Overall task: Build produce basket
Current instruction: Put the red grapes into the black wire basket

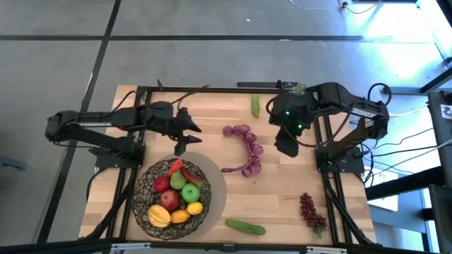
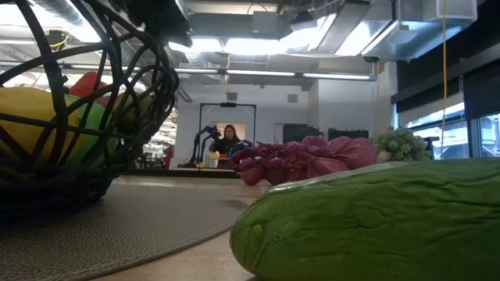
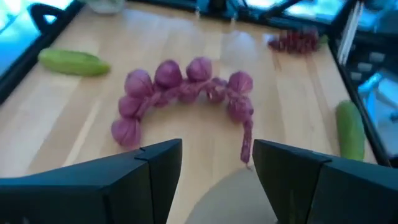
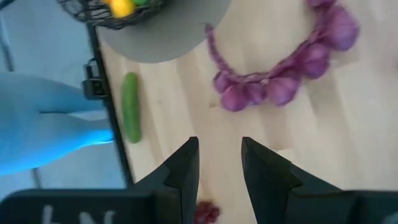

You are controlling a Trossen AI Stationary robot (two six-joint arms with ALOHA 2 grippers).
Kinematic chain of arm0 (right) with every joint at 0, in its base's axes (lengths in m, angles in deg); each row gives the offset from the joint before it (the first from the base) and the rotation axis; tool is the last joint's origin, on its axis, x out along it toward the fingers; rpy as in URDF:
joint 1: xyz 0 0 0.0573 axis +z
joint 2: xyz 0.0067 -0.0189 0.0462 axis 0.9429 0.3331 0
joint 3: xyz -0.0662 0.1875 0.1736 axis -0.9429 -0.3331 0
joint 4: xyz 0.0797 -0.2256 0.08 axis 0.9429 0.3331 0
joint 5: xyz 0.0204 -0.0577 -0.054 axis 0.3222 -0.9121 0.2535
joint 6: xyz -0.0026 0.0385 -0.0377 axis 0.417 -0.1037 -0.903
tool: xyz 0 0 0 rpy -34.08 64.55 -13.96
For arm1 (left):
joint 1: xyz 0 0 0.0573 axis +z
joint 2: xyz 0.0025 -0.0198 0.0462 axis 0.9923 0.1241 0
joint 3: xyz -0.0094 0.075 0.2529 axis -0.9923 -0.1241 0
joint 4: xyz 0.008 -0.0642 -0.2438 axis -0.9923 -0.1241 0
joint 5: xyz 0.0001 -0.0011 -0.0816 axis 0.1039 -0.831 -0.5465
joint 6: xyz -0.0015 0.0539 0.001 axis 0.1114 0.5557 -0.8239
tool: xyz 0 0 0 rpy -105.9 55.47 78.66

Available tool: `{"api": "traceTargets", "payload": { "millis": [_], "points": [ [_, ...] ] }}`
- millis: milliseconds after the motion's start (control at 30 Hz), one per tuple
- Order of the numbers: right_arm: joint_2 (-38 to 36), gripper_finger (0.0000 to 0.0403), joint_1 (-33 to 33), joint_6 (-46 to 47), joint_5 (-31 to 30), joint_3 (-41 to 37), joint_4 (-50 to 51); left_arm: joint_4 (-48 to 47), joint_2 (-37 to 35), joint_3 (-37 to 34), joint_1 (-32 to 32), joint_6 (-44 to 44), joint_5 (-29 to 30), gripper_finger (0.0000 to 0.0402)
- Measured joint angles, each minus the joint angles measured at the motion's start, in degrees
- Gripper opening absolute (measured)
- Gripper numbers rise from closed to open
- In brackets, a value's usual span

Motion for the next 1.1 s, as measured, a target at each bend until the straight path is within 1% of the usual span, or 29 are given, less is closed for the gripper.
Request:
{"api": "traceTargets", "payload": {
  "millis": [100,167,300,367,433,533,700,800,933,1100],
  "points": [
    [-0.23,0.0113,1.53,3.37,1.05,0.00,-0.06,-0.74,4.88,4.64,1.00,3.98,-2.21,0.0187],
    [-0.58,0.0113,2.91,5.47,0.71,0.00,-0.14,-3.65,8.40,9.36,1.57,7.10,-3.42,0.0187],
    [-2.00,0.0113,6.90,9.47,-5.01,-0.58,-0.28,-11.35,16.23,19.74,2.38,13.66,-6.17,0.0187],
    [-3.77,0.0113,9.41,12.32,-8.13,-2.72,-0.26,-15.95,19.95,24.53,2.64,15.88,-7.25,0.0187],
    [-6.27,0.0113,11.67,18.08,-10.31,-6.31,-0.17,-19.49,23.33,28.94,2.72,17.82,-7.43,0.0187],
    [-10.38,0.0113,15.22,31.02,-11.18,-13.03,0.03,-24.82,27.40,33.70,2.75,20.09,-7.37,0.0187],
    [-14.11,0.0113,21.16,50.81,-4.45,-22.90,-0.05,-26.78,30.83,37.13,2.77,21.53,-7.39,0.0187],
    [-14.64,0.0113,24.44,58.94,0.50,-28.57,-0.27,-26.86,31.39,37.78,3.18,21.52,-7.34,0.0187],
    [-14.62,0.0113,26.69,63.38,8.55,-36.22,-4.35,-26.78,31.41,37.84,4.00,21.11,-7.35,0.0187],
    [-14.58,0.0113,27.25,66.55,14.56,-46.34,-15.10,-26.84,31.41,37.83,4.83,19.95,-7.33,0.0187]
  ]
}}
